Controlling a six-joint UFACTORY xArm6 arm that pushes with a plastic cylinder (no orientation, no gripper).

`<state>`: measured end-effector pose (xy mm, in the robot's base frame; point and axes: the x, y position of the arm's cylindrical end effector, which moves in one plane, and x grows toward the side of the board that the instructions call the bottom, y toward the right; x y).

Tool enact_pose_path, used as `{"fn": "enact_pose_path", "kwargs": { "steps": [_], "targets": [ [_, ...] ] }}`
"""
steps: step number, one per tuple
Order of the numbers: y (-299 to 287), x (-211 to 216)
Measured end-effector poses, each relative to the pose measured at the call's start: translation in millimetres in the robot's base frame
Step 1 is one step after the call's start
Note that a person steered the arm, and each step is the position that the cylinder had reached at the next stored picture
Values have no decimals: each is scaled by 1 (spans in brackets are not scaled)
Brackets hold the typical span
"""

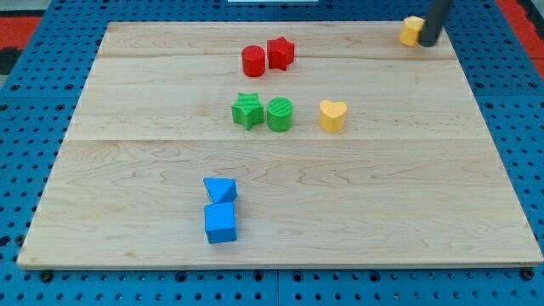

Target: Place the yellow heart diagonally top right to the green circle

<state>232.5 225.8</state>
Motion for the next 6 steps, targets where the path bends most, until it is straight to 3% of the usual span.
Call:
{"fn": "enact_pose_path", "kwargs": {
  "steps": [1, 2, 3, 4, 6],
  "targets": [
    [-21, 30],
    [-15, 145],
    [-82, 246],
    [-167, 245],
    [-154, 154]
  ]
}}
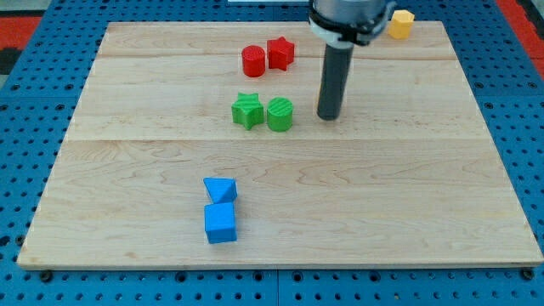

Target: Place the yellow heart diagonally top right to the green circle

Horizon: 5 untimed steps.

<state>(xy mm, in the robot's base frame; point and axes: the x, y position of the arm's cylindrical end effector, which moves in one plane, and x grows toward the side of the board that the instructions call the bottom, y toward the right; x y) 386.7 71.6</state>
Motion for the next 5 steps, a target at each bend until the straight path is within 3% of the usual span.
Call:
{"fn": "enact_pose_path", "kwargs": {
  "steps": [2, 5],
  "targets": [
    [41, -42],
    [48, -78]
  ]
}}
